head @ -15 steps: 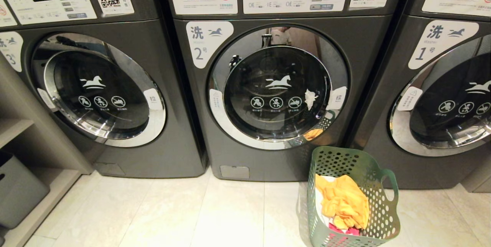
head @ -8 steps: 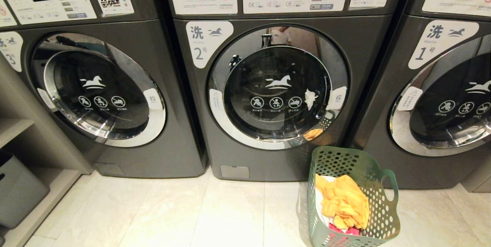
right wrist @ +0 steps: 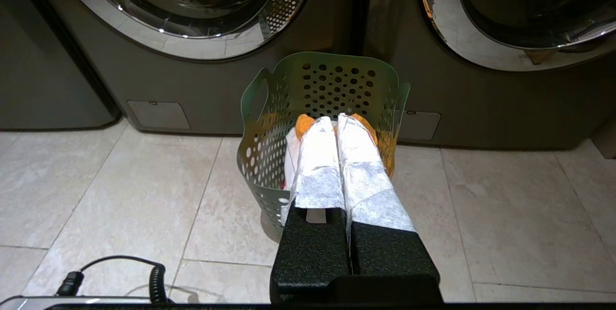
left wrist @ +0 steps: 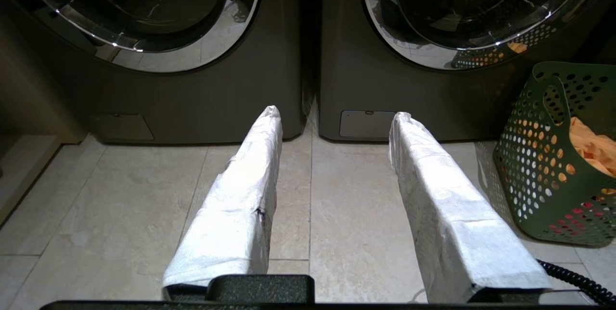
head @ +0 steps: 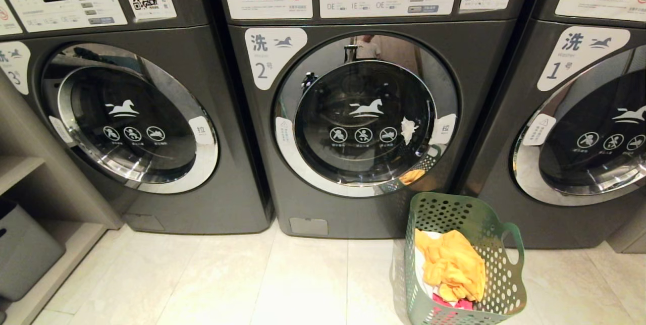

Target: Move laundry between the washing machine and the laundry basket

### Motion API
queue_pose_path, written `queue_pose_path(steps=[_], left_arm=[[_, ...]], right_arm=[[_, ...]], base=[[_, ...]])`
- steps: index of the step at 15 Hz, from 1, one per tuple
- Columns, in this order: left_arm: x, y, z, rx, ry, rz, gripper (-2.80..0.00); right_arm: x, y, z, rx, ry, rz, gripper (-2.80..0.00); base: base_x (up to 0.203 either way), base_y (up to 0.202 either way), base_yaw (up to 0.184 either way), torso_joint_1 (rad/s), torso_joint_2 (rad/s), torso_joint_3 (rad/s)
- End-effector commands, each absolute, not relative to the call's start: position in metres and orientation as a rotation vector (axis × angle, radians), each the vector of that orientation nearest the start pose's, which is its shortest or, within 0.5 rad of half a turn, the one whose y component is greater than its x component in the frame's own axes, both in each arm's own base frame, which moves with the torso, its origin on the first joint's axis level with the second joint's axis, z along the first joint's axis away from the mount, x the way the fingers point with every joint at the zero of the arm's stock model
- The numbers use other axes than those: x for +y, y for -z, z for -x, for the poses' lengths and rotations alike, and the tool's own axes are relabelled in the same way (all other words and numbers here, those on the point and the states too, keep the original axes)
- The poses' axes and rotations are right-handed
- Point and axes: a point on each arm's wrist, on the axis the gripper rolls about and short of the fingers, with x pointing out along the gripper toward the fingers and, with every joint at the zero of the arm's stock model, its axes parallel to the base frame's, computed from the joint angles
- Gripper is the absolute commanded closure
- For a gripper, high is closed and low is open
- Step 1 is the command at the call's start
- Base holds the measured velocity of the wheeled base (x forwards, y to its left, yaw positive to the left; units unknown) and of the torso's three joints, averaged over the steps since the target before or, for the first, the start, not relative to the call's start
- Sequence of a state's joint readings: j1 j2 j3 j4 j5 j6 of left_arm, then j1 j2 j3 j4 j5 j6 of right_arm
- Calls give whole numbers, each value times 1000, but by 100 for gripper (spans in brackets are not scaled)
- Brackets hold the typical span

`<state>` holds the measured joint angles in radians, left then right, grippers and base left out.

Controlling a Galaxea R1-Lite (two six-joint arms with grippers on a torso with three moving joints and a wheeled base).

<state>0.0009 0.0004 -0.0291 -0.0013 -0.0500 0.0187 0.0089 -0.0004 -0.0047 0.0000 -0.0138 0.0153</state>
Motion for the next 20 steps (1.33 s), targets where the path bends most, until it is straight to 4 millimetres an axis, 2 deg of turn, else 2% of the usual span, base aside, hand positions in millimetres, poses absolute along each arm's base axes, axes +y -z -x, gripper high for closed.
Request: queue_pose_path(steps=[1, 2, 16, 17, 20], left_arm=[[-1, -84, 25, -28, 49, -18, 0], [-1, -83, 25, -25, 49, -18, -280], [-1, -83, 25, -24, 32, 21, -280], [-1, -83, 25, -23, 28, 22, 0], [-1, -83, 25, -17, 25, 52, 0]], right_arm=[[-1, -77, 23, -4, 5, -15, 0], [-1, -77, 23, -5, 5, -15, 0], [-1, -77, 23, -5, 5, -15, 0], [-1, -77, 23, -5, 5, -15, 0], [-1, -77, 23, -3, 5, -15, 0]], base=[[0, 0, 0, 0, 0, 0], [0, 0, 0, 0, 0, 0], [0, 0, 0, 0, 0, 0], [0, 0, 0, 0, 0, 0], [0, 0, 0, 0, 0, 0]])
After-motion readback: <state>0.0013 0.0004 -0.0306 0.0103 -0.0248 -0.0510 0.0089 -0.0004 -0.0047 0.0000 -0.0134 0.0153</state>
